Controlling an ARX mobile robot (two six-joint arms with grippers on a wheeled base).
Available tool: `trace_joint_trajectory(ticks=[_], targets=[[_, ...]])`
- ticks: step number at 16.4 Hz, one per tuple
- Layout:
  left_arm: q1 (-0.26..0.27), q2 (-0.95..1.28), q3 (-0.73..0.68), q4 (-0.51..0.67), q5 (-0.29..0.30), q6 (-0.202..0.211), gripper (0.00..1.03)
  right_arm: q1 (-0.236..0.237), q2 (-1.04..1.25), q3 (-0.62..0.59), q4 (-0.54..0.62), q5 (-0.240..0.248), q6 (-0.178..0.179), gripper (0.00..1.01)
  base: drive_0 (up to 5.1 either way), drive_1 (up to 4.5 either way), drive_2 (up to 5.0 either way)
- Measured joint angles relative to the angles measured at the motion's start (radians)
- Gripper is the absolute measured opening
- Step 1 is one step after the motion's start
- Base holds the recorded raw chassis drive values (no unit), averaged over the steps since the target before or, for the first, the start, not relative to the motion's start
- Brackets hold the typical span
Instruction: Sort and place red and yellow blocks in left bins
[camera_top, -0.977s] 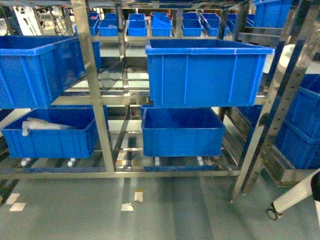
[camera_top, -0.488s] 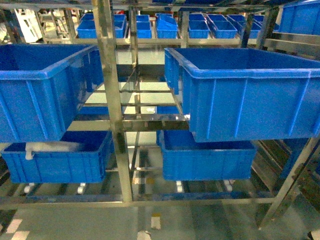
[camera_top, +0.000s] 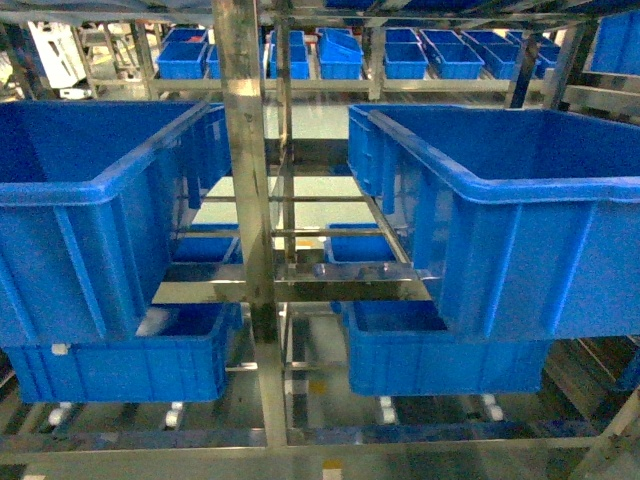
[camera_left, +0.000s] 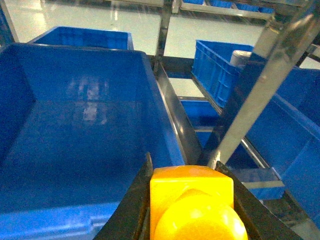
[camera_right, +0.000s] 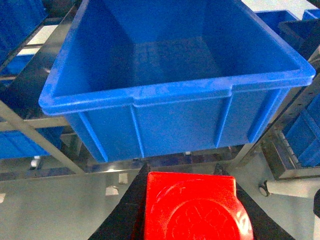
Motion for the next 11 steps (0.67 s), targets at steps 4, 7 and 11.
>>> trace_joint_trajectory(ticks=[4,7,11], targets=[[0.001,0.0,0.0,-0.009,-0.002,0.0,0.26,0.0,-0.002,0.0,0.0,0.001,0.0,0.27,-3.1,4.96,-1.8],[0.001,0.0,0.0,-0.005,-0.001,0.0,0.26,0.0,-0.002,0.0,0.002,0.001,0.0,0.27,-3.1,4.96,-1.8],[0.001,0.0,0.0,-0.003,0.0,0.0,0.26,0.0,-0.001,0.0,0.0,0.001,0.0,0.27,-3.1,4.98,-1.8]])
